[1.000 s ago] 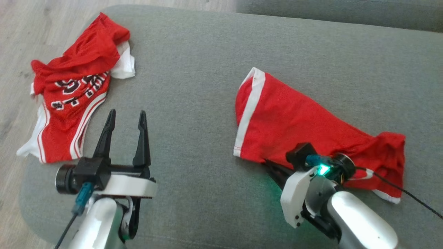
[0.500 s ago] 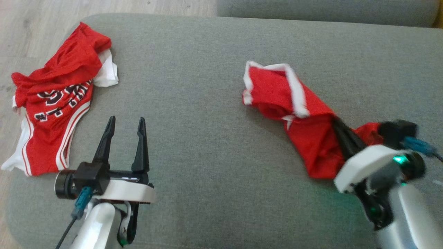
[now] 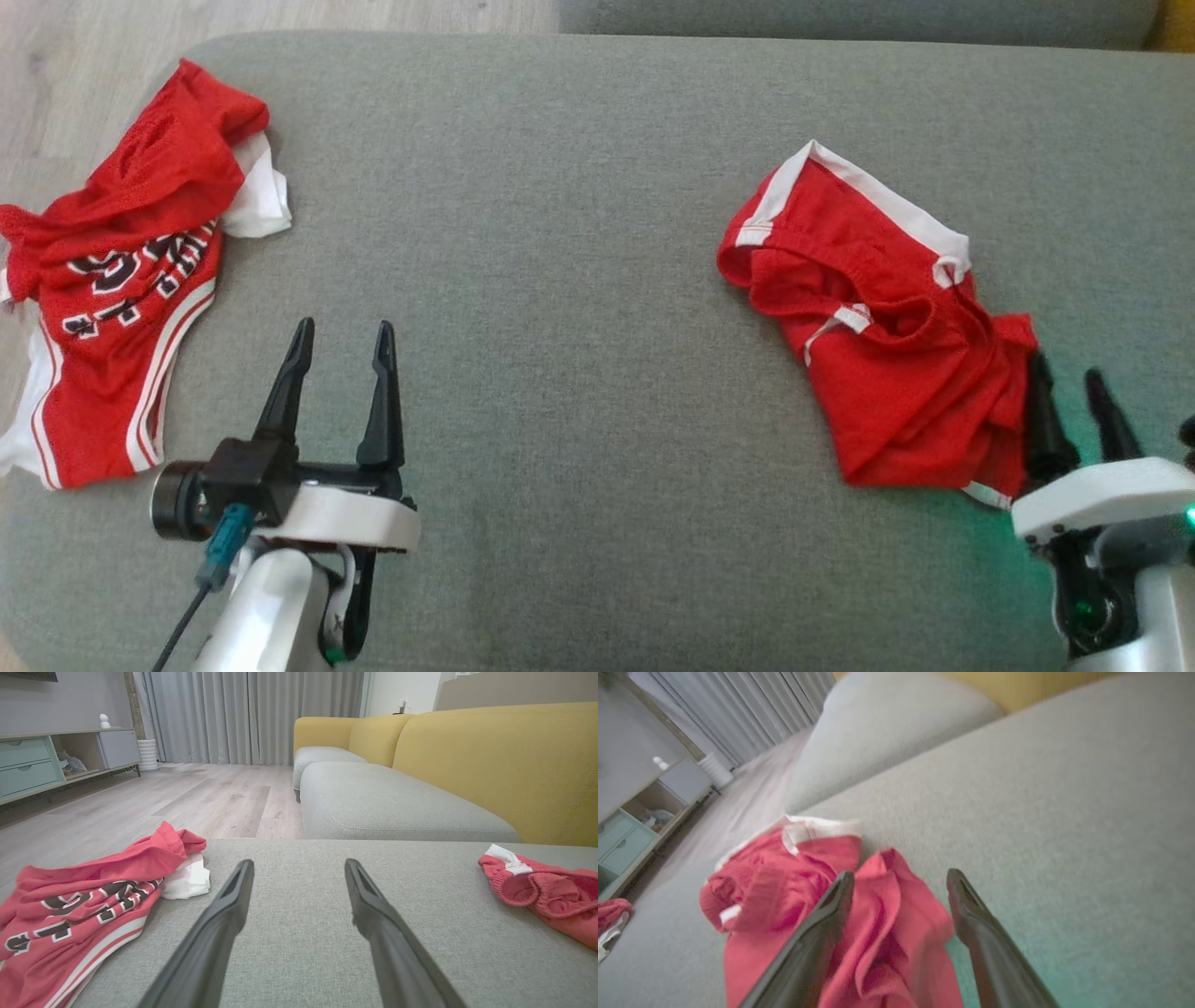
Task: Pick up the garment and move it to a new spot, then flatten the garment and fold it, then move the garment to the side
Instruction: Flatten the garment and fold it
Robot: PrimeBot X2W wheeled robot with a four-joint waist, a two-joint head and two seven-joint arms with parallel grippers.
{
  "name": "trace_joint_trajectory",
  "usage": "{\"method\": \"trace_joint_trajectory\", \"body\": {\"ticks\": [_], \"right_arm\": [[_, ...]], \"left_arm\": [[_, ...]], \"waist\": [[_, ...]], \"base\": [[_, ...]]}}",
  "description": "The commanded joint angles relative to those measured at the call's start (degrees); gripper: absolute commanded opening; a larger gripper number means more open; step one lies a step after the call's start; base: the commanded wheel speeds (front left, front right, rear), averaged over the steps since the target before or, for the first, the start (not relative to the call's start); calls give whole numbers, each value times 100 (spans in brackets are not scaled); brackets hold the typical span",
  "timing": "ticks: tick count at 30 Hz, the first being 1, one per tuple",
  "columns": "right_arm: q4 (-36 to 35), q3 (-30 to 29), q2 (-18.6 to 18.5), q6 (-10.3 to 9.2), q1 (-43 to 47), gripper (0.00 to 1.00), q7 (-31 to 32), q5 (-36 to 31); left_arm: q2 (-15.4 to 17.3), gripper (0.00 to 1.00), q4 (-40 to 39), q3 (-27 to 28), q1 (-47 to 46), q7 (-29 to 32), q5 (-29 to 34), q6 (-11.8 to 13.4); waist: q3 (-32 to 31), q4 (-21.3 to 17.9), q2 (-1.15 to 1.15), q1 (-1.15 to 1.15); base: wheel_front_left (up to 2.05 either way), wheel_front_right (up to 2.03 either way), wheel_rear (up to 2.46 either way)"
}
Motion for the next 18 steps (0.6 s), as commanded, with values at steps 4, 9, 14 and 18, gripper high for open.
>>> {"method": "trace_joint_trajectory", "body": {"ticks": [4, 9, 14, 18], "right_arm": [[-612, 178, -42, -4, -197, 100, -706, -588], [-1267, 512, -185, -4, -102, 100, -914, -1513], [-1808, 752, -151, -4, 294, 100, -711, -1865], [-2109, 824, -88, -4, 611, 100, -494, -1912]], "left_arm": [[78, 100, -127, 282, -142, -54, 66, 5], [112, 100, -103, 302, -50, -54, 66, 36], [164, 100, -91, 304, 48, -39, 59, 78], [213, 100, -128, 312, 117, 2, 42, 111]], "waist": [[-31, -69, 0, 0], [-133, -143, 0, 0], [-259, -187, 0, 0], [-303, -230, 0, 0]], "base": [[0, 0, 0], [0, 0, 0], [0, 0, 0], [0, 0, 0]]}}
